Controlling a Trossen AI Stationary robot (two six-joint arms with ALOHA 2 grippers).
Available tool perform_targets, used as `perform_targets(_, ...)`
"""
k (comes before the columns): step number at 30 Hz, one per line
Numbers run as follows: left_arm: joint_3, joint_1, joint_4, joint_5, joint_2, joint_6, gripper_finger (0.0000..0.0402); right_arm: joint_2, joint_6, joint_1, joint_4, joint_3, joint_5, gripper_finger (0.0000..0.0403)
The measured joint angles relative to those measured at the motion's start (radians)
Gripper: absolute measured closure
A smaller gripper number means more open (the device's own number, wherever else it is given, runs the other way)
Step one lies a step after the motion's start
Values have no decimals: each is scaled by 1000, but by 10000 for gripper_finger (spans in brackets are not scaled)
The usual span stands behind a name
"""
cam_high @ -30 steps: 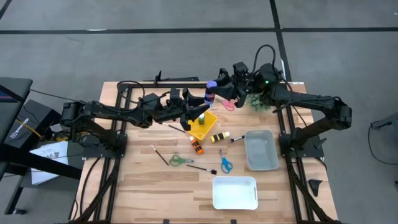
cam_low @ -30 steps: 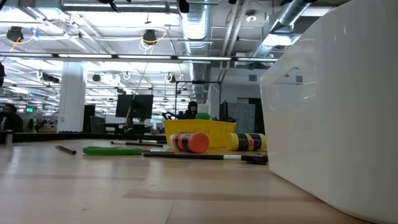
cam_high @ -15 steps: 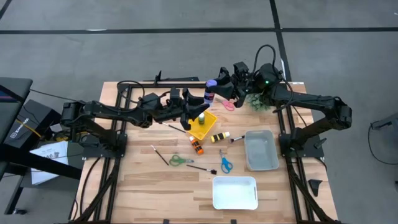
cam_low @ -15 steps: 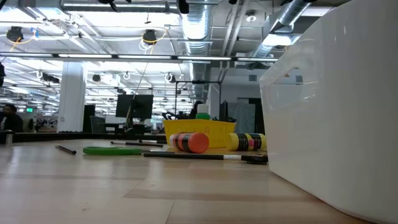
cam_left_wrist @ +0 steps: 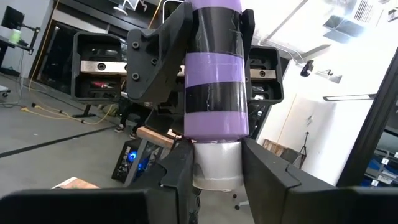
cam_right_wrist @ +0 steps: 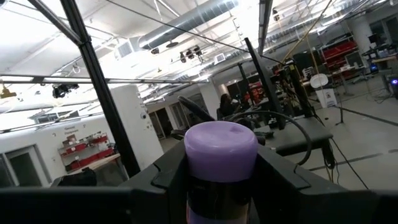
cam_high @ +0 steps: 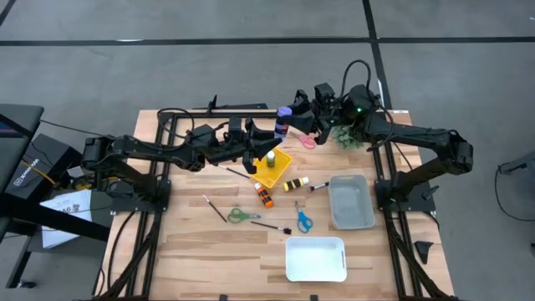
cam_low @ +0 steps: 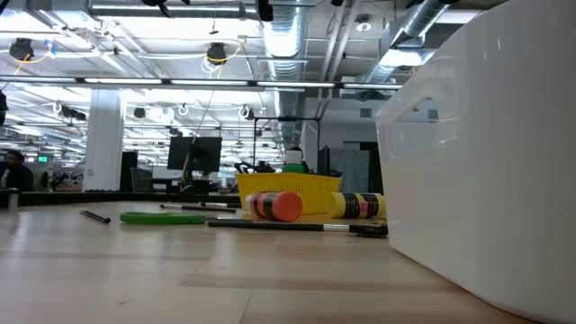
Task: Pick & Place Paint Supplies
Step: Put the violet paint bottle into the yellow bin
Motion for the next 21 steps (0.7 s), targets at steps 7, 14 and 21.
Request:
perform_targets(7,3,0,-168,95,-51,-32,299,0,2,-1,36,-2,-65,217)
perform_targets(14,2,0,-473,239,-192,-42,299,0,-56,16,-10,0,-269,171)
perform_targets(21,2,-8,-668,371,-267,-132,299,-12,-404,74,-229,0,-282,163)
